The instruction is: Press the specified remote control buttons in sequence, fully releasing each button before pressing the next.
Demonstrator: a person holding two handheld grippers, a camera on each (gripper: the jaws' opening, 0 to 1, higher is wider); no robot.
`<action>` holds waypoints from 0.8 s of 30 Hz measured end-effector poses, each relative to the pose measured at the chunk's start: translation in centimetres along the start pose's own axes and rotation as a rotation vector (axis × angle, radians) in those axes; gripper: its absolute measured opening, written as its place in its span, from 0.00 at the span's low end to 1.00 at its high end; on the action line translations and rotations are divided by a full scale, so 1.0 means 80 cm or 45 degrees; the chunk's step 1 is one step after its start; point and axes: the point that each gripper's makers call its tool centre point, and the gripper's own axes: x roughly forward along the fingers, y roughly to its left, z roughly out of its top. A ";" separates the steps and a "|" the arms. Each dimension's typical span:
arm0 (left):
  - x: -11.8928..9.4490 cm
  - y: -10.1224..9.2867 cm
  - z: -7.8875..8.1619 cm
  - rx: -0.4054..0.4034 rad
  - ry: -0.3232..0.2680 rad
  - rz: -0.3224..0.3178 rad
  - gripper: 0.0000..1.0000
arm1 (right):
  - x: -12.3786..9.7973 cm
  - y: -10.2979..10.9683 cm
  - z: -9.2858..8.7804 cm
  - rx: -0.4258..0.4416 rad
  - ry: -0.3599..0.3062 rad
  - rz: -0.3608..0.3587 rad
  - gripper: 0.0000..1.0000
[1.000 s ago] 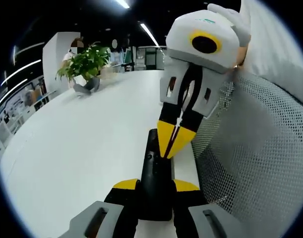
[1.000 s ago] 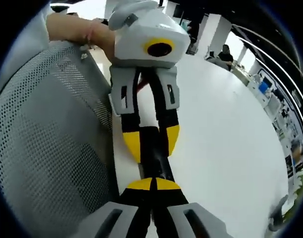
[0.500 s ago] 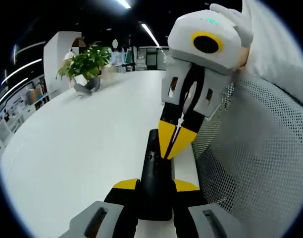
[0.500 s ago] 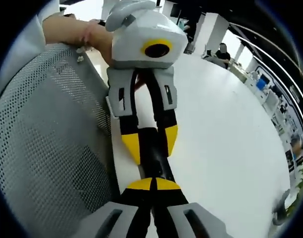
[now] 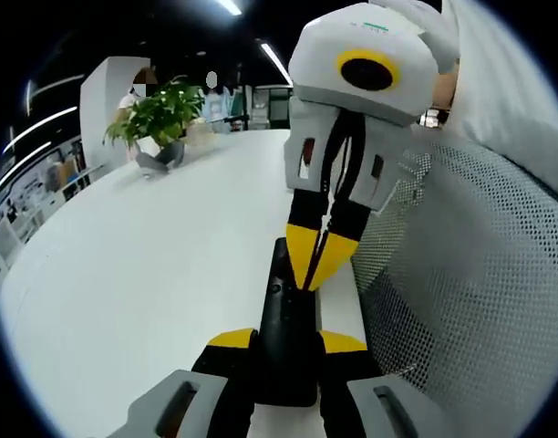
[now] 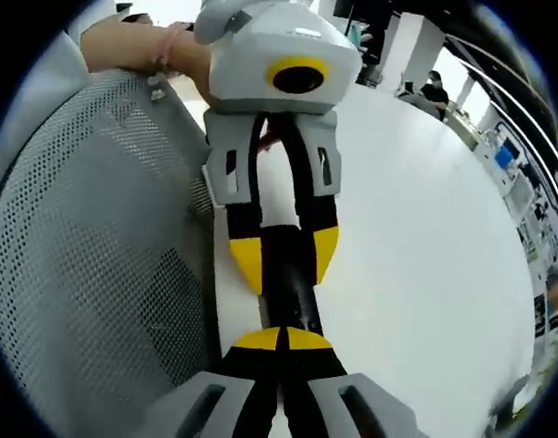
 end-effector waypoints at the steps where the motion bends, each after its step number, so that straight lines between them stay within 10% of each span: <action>1: 0.000 0.000 0.000 -0.002 0.003 -0.001 0.25 | 0.000 0.000 0.001 -0.010 0.001 0.011 0.00; 9: 0.000 -0.002 0.000 0.015 0.002 -0.008 0.25 | 0.001 0.006 -0.001 -0.088 0.091 0.050 0.00; 24: 0.000 0.005 0.000 0.008 0.006 0.022 0.25 | 0.005 -0.007 -0.002 -0.445 0.056 -0.213 0.00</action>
